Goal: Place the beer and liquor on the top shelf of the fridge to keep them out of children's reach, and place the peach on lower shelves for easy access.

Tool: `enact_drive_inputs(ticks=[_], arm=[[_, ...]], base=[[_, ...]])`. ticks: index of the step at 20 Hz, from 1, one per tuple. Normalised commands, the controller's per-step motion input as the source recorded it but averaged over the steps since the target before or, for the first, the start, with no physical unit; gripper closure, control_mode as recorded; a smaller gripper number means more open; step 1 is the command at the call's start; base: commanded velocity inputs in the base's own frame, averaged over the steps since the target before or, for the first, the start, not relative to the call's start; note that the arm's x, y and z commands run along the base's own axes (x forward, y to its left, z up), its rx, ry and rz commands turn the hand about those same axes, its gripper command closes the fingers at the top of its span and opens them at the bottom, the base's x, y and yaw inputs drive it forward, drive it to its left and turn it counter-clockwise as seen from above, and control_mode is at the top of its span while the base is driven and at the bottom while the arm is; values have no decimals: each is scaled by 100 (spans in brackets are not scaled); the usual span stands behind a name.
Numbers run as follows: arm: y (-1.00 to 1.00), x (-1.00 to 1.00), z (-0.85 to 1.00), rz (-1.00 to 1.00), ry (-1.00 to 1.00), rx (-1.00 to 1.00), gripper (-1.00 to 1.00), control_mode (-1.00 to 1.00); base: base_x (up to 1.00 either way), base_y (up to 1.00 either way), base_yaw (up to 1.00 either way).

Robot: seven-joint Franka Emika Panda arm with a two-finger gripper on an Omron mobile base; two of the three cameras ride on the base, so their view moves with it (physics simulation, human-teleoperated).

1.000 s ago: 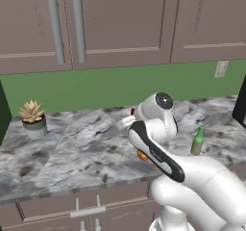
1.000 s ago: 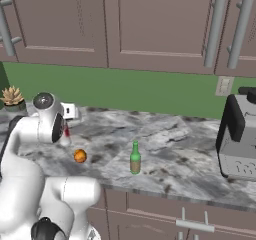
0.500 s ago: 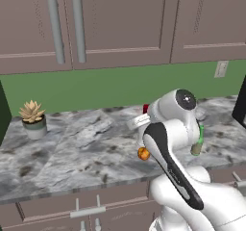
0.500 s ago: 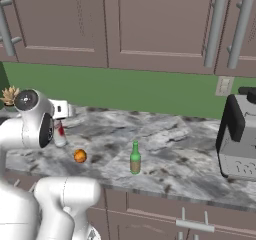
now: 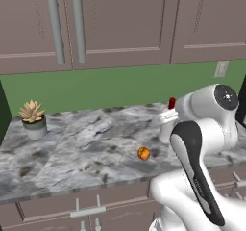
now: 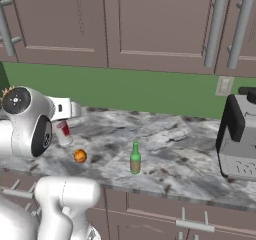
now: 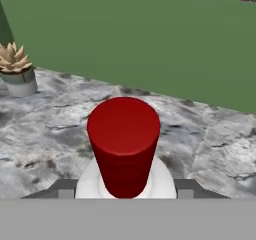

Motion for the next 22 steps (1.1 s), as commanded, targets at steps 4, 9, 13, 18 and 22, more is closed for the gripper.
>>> enact_drive_inputs(ticks=[4,9,13,18,22], arm=[[-33,-45,73,-8,-6,0,100,-100],[-11,-47,72,-5,-8,0,100,-100],[0,-63,52,0,-14,0,100,-100],[0,-74,20,0,-4,-3,100,-100],[0,-25,0,0,-2,-1,100,100]], base=[[0,0,0],[0,0,0],[0,0,0],[0,0,0],[-75,0,-1]])
